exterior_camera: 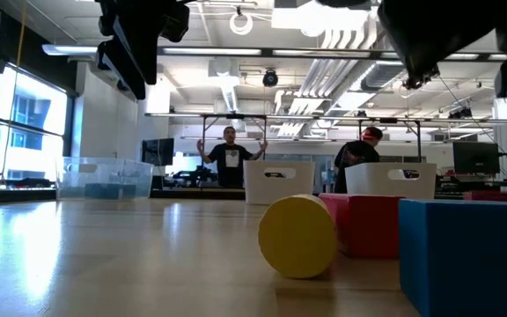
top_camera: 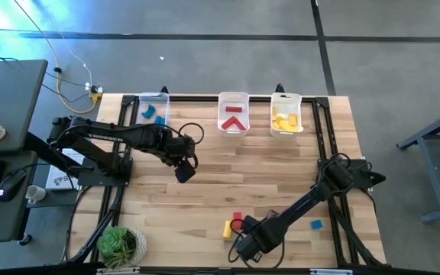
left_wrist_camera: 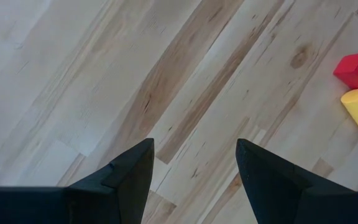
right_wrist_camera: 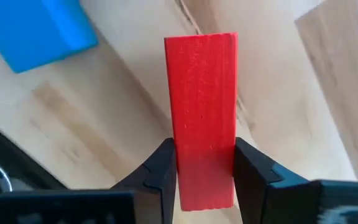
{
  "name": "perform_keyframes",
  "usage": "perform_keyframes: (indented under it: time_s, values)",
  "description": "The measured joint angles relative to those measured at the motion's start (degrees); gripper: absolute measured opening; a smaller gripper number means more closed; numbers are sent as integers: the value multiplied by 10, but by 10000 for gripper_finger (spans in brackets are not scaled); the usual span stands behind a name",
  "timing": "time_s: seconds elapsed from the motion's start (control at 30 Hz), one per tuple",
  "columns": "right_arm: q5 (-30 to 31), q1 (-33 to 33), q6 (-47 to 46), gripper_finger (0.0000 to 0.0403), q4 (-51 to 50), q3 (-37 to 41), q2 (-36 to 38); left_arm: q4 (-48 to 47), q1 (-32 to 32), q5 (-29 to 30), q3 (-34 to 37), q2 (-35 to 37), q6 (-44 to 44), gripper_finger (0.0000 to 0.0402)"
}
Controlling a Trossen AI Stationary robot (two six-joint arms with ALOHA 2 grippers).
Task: Sort & place blocks by color
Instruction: Put the red block into the left white bin
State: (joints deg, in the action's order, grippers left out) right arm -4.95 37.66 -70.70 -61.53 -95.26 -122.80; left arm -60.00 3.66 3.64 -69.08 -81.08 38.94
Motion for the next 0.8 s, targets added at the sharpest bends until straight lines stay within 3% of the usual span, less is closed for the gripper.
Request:
perform_keyframes:
  time_s: [0.3,0.8]
  values:
    - [42,-6,2,96,-37,0,36,3,1,0,0,0,1,216]
    - [171,-48,47,96,-42,-1,106,54,37,-15,0,0,29,216]
